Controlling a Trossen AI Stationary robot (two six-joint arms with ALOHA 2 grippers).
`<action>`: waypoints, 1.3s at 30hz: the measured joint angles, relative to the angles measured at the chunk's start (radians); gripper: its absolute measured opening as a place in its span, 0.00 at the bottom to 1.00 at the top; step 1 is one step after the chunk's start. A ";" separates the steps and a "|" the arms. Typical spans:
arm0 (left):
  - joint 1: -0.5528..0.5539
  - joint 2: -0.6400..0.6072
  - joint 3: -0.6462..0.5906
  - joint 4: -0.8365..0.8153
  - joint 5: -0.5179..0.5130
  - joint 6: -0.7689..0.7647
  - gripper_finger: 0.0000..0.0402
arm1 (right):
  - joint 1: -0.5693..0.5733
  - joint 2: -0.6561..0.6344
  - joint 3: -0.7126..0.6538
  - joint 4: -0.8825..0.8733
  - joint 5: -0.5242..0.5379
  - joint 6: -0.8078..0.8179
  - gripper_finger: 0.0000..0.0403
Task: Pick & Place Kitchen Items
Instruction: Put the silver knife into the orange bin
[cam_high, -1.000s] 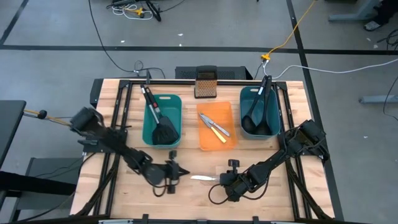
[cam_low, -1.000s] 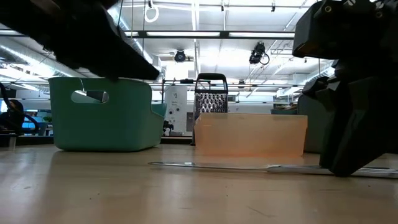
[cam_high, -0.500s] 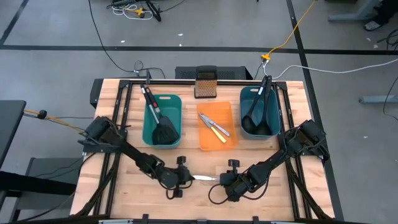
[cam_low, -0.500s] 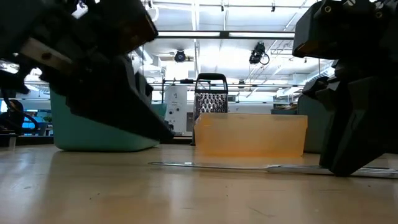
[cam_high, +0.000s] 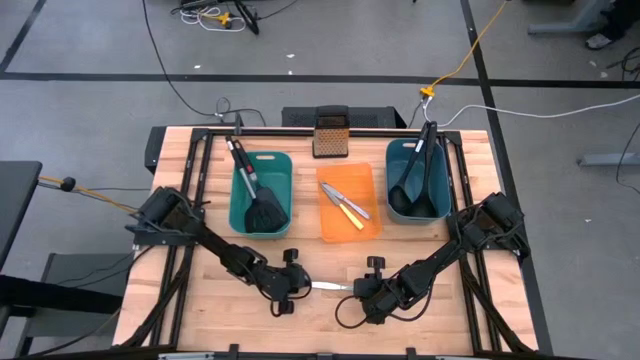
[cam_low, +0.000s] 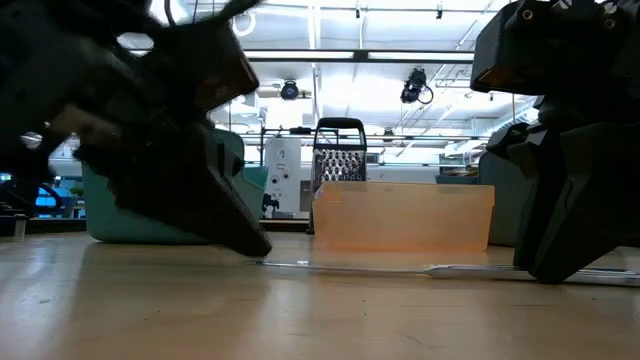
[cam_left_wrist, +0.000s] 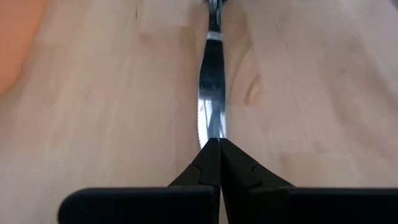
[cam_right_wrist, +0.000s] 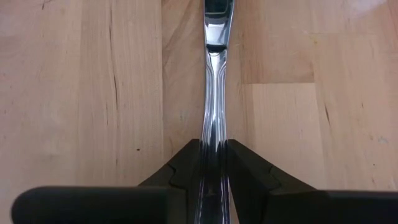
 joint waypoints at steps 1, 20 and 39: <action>0.002 0.006 0.000 -0.005 0.000 0.000 0.00 | 0.000 0.000 0.000 0.000 0.000 0.000 0.20; 0.011 0.027 0.003 -0.061 0.023 -0.085 0.00 | -0.002 -0.011 0.007 -0.012 0.010 -0.008 0.25; 0.012 0.031 0.000 -0.067 0.010 -0.080 0.00 | -0.029 -0.066 0.066 -0.222 -0.218 0.090 0.51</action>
